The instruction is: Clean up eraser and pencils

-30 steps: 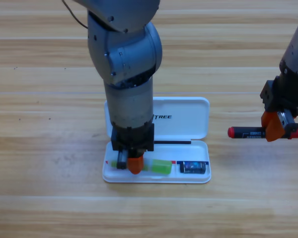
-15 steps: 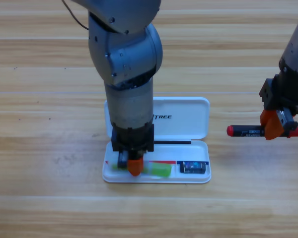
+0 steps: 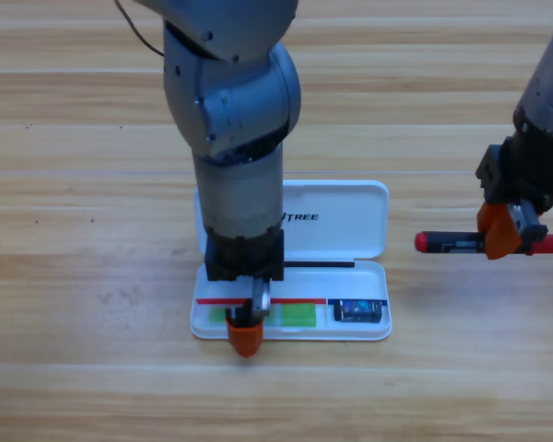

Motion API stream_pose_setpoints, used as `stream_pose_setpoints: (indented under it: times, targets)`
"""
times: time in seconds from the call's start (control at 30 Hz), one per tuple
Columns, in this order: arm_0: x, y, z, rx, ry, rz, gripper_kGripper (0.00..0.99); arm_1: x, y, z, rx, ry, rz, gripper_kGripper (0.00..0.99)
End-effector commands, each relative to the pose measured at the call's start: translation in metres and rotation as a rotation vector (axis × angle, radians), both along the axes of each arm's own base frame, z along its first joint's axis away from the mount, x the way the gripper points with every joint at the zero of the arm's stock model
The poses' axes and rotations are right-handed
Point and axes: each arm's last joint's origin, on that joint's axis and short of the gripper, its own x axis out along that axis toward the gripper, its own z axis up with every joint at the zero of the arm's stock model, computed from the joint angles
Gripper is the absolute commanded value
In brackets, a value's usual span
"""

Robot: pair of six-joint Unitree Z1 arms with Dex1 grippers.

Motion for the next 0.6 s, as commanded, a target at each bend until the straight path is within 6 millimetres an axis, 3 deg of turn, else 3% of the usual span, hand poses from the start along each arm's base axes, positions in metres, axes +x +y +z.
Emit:
stream_pose_setpoints:
  times: [0.03,0.17,0.27,0.43,0.6]
  targets:
    - [-0.005,0.022,0.050,-0.044,-0.044,0.011,0.990,-0.009,0.041,-0.025,-0.028,0.063,0.062,0.000]
    - [-0.011,0.076,0.113,-0.138,-0.127,0.080,0.990,-0.002,0.074,-0.045,-0.052,0.065,0.068,0.000]
    - [-0.008,0.125,0.134,-0.172,-0.153,0.144,0.990,0.007,0.101,-0.062,-0.067,0.056,0.068,0.000]
    - [0.007,0.184,0.130,-0.192,-0.119,0.230,0.990,0.016,0.140,-0.084,-0.087,0.046,0.069,0.000]
    - [0.011,0.198,0.115,-0.167,-0.092,0.240,0.990,0.022,0.158,-0.100,-0.099,0.030,0.066,0.000]
